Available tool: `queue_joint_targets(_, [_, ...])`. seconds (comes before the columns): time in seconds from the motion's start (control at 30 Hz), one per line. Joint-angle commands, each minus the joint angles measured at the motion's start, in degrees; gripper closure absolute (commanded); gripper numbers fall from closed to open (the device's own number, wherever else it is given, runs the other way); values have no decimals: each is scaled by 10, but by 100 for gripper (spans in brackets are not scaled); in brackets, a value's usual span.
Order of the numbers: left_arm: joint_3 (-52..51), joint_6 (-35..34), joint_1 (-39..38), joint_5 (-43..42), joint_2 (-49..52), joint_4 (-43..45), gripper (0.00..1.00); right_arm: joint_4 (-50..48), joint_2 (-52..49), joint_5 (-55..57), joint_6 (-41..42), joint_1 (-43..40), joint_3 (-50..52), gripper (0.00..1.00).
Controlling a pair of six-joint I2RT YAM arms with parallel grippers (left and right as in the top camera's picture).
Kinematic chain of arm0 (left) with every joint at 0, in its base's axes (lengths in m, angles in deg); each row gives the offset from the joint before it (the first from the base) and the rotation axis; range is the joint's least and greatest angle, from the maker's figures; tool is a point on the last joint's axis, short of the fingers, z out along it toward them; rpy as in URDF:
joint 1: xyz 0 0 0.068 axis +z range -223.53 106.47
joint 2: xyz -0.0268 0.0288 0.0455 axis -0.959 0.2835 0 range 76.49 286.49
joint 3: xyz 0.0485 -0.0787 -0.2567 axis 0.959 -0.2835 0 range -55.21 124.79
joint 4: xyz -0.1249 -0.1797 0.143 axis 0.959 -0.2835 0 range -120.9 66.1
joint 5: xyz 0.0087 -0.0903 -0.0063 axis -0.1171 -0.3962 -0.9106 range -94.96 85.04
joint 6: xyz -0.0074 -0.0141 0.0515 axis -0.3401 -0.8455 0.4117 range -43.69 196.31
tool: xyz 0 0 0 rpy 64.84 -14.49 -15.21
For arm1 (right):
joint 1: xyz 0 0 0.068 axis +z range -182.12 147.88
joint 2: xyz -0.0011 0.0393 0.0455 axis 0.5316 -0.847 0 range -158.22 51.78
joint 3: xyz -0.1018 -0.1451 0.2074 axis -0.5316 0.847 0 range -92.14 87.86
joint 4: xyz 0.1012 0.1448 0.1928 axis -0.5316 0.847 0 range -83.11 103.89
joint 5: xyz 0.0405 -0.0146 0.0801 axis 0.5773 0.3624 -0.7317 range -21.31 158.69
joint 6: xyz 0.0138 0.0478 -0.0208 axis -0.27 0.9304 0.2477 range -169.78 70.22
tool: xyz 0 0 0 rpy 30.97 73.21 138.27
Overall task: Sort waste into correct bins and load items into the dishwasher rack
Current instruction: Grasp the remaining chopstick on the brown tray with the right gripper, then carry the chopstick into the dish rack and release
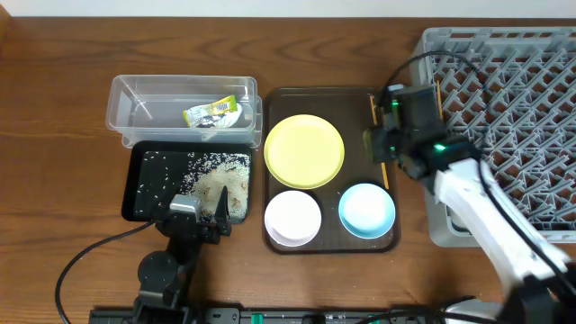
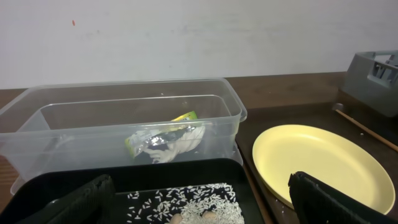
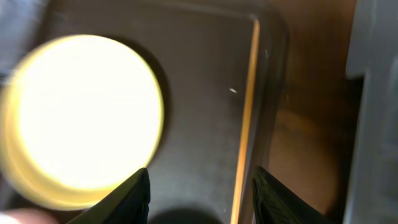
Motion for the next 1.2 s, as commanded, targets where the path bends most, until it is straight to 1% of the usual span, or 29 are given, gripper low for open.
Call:
queue_joint_targets(0.0, [-8,4,3,-8,-1,-21,9,-26,-63,66,40,4,-4,51])
queue_joint_targets(0.07, [-8,4,3,-8,-1,-21,9,-48,-98,65,39,5,-4,52])
queue_joint_targets(0.17, [-8,3,3,-8,-1,-21,9,-71,-149,65,40,6,-4,57])
queue_joint_targets(0.23, [-8,4,3,-8,-1,-21,9,-77,-170,67,42,2,-4,60])
queue_joint_targets(0.33, [-8,4,3,-8,-1,-21,9,-88,-197,70,45,-5,-4,60])
queue_joint_targets(0.37, [-8,4,3,-8,-1,-21,9,-89,-202,70,45,-5,-4,62])
queue_joint_targets(0.47, [-8,4,3,-8,-1,-21,9,-87,-211,64,47,-3,-4,75])
queue_joint_targets(0.53, [-8,4,3,-8,-1,-21,9,-83,-211,55,48,0,-4,89])
queue_joint_targets(0.6, [-8,4,3,-8,-1,-21,9,-77,-209,37,48,0,-5,99])
queue_joint_targets(0.7, [-8,4,3,-8,-1,-21,9,-68,-195,18,50,-1,-7,99])
queue_joint_targets(0.8, [-8,4,3,-8,-1,-21,9,-56,-160,11,49,-2,-9,99])
queue_joint_targets(0.93, [-8,4,3,-8,-1,-21,9,-29,-80,11,41,-15,-19,99])
queue_joint_targets(1.03, [-8,3,3,-8,-1,-21,9,-18,-8,18,17,-35,-21,99])
queue_joint_targets(1.17, [-8,4,3,-8,-1,-21,9,-4,70,65,-1,-84,-21,99])
